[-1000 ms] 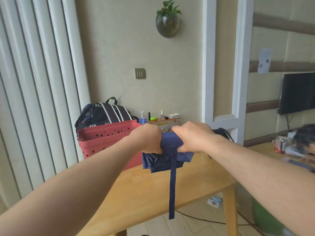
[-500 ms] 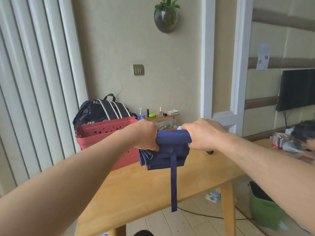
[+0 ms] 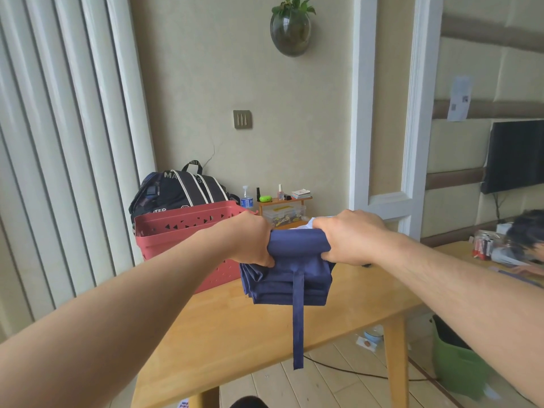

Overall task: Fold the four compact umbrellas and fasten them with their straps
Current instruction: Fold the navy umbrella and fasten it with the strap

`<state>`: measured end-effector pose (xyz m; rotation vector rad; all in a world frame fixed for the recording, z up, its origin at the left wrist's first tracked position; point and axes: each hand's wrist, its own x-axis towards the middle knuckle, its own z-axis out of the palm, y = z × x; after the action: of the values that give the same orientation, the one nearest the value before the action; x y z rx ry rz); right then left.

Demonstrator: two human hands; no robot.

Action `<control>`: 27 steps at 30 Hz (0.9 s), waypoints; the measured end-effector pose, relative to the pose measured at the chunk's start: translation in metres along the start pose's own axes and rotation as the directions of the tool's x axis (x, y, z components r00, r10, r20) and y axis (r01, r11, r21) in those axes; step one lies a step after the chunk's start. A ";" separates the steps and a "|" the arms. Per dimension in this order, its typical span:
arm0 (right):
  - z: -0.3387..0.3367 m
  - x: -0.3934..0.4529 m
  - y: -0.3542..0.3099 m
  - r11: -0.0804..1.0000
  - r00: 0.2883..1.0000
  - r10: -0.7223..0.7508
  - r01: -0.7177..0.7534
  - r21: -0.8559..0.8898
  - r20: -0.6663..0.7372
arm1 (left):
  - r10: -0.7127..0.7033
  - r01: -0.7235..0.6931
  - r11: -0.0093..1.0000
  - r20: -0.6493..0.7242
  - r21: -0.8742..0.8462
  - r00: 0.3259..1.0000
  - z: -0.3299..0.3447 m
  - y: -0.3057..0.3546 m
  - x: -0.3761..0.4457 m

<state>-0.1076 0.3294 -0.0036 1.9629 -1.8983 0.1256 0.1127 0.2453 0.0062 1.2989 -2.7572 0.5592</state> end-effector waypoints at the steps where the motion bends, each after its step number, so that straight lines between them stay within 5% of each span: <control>1: -0.001 -0.001 -0.001 1.000 1.000 0.004 -0.004 -0.007 -0.001 | -0.001 0.001 1.000 0.013 -0.010 1.000 0.000 0.001 0.000; 6: 0.003 -0.002 -0.006 0.999 0.999 0.024 -0.023 -0.028 0.024 | -0.005 0.005 1.000 0.015 0.003 1.000 0.004 0.004 0.000; 12: 0.007 0.007 -0.016 0.998 0.995 0.054 -0.057 0.033 0.085 | 0.121 -0.134 0.990 -0.240 -0.039 0.963 0.005 0.033 0.012; 21: 0.007 0.003 0.006 0.932 0.932 0.064 -0.183 0.312 0.356 | 0.028 0.005 0.991 -0.232 0.137 0.972 0.011 0.006 0.002; 27: 0.015 0.000 0.014 0.896 0.905 -0.013 -0.178 0.406 0.425 | 0.063 -0.062 0.998 -0.130 0.011 0.989 0.017 0.012 0.005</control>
<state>-0.1249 0.3242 -0.0144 2.3480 -2.4040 0.1808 0.1023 0.2428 -0.0125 1.1368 -2.6988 0.6341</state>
